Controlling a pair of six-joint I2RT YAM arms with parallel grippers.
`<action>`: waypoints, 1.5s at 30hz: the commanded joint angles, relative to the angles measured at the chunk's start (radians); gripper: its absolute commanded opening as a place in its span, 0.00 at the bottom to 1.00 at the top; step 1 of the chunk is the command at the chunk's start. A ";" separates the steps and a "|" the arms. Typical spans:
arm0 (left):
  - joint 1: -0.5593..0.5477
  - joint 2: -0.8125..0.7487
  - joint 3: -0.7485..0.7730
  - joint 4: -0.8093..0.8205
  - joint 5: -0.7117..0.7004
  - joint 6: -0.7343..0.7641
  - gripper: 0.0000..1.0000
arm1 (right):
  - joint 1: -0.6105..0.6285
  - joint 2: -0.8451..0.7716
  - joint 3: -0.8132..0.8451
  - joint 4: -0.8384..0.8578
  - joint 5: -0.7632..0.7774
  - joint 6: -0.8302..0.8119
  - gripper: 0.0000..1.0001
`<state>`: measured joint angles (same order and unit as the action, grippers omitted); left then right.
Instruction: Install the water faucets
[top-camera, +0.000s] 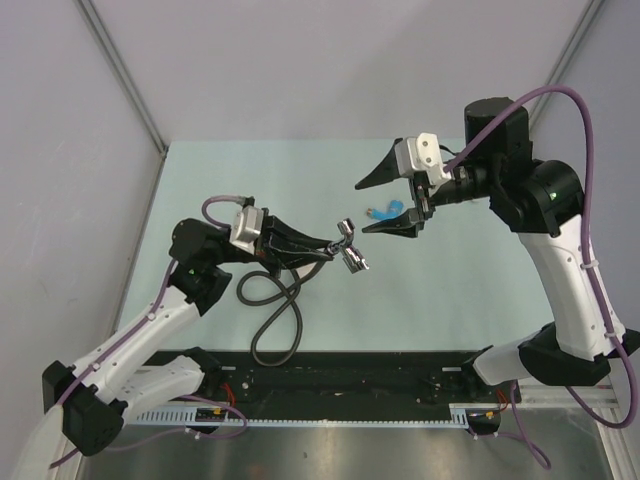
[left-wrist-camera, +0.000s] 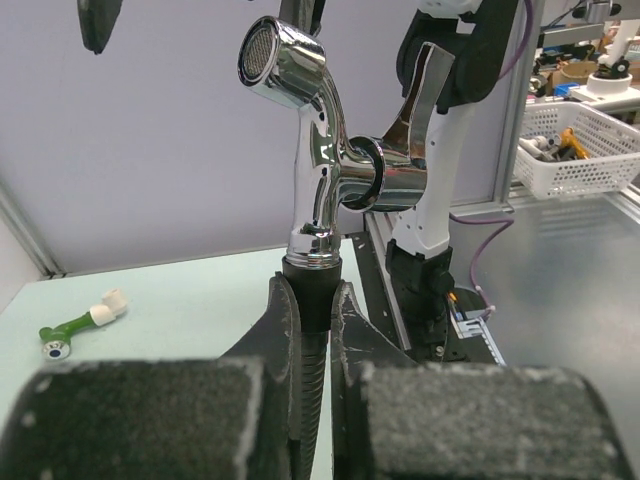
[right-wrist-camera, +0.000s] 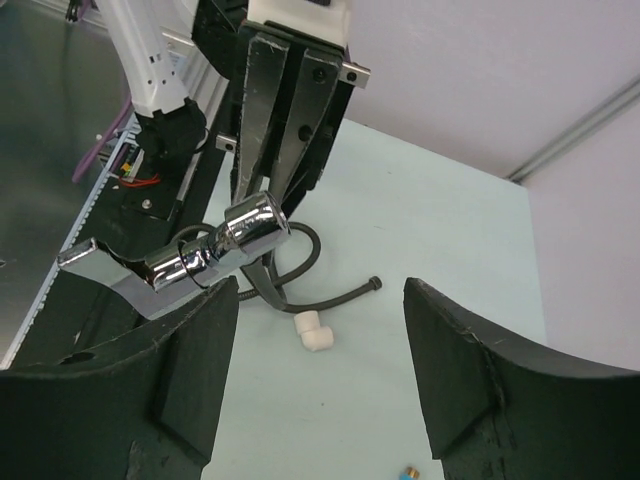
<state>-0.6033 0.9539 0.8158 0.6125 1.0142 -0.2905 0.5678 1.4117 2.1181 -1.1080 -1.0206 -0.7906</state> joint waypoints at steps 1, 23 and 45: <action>0.007 -0.004 0.059 0.050 0.031 -0.019 0.00 | 0.035 0.007 0.045 -0.015 -0.033 -0.013 0.70; 0.000 -0.087 0.011 -0.192 -0.305 0.333 0.00 | 0.214 0.046 0.111 0.070 0.392 0.494 0.61; -0.018 -0.078 -0.001 -0.186 -0.374 0.467 0.00 | 0.265 0.182 0.223 -0.093 0.706 0.706 0.46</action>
<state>-0.6151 0.8818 0.8040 0.3271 0.6651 0.0990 0.8234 1.5757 2.3241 -1.1416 -0.4030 -0.1421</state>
